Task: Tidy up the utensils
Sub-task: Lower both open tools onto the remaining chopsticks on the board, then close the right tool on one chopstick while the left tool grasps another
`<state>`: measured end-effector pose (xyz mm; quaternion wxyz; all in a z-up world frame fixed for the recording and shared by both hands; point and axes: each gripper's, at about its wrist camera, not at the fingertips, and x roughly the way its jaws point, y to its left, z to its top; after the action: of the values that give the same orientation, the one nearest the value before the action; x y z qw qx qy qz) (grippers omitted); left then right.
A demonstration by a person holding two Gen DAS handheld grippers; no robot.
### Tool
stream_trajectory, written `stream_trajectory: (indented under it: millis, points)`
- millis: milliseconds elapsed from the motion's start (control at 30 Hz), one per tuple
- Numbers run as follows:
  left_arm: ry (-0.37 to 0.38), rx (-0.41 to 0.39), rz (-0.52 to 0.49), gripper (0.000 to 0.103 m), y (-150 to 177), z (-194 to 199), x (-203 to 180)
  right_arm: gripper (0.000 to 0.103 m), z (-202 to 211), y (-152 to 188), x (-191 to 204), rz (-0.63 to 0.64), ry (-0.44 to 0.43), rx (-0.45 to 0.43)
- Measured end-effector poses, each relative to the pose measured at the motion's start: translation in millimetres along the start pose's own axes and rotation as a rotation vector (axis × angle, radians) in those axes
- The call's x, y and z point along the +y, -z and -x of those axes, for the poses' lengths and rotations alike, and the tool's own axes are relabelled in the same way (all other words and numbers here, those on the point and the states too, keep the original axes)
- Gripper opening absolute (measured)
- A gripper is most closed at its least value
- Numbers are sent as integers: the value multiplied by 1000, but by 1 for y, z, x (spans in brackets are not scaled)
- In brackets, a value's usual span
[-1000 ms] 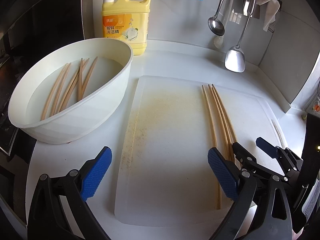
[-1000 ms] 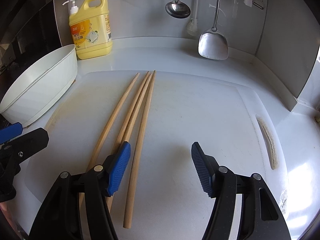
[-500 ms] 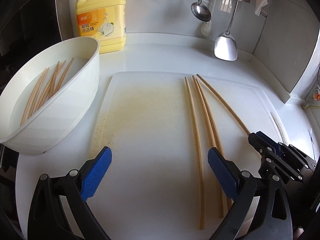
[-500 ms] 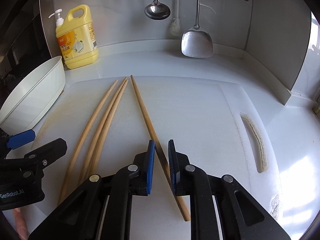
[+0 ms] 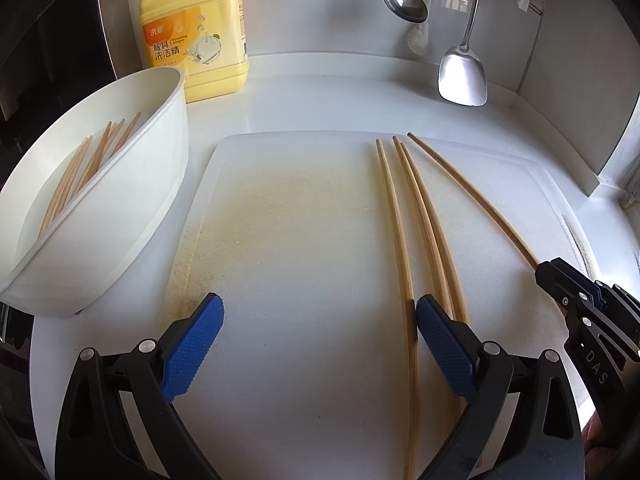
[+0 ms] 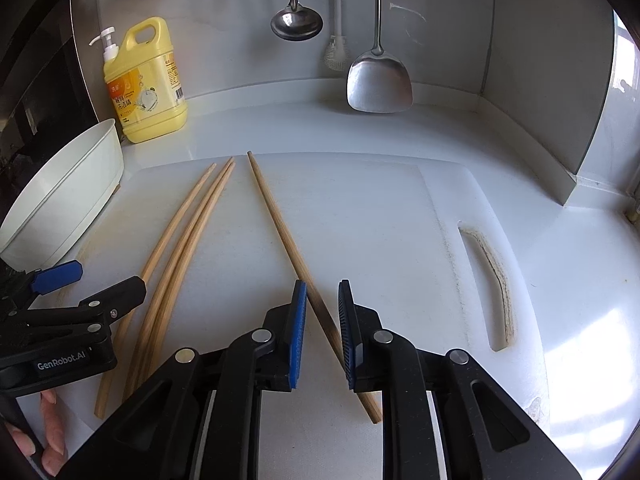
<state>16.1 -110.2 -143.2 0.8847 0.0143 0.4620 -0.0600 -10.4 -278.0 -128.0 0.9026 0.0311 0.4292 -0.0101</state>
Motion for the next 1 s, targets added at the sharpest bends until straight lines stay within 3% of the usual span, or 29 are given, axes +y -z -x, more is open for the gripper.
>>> stream_trajectory:
  millis: [133, 700, 867, 1000]
  points:
    - [-10, -6, -1, 95, -1, -1, -1, 25, -4, -6, 2, 27, -14, 13]
    - [-28, -31, 14, 94, -10, -9, -7, 31, -20, -23, 9, 113, -27, 16]
    - [-10, -53, -10, 74, -8, -5, -18, 26, -21, -25, 16, 144, -32, 12]
    - [8, -56, -23, 49, -8, -2, -24, 14, -20, -24, 24, 177, -28, 7]
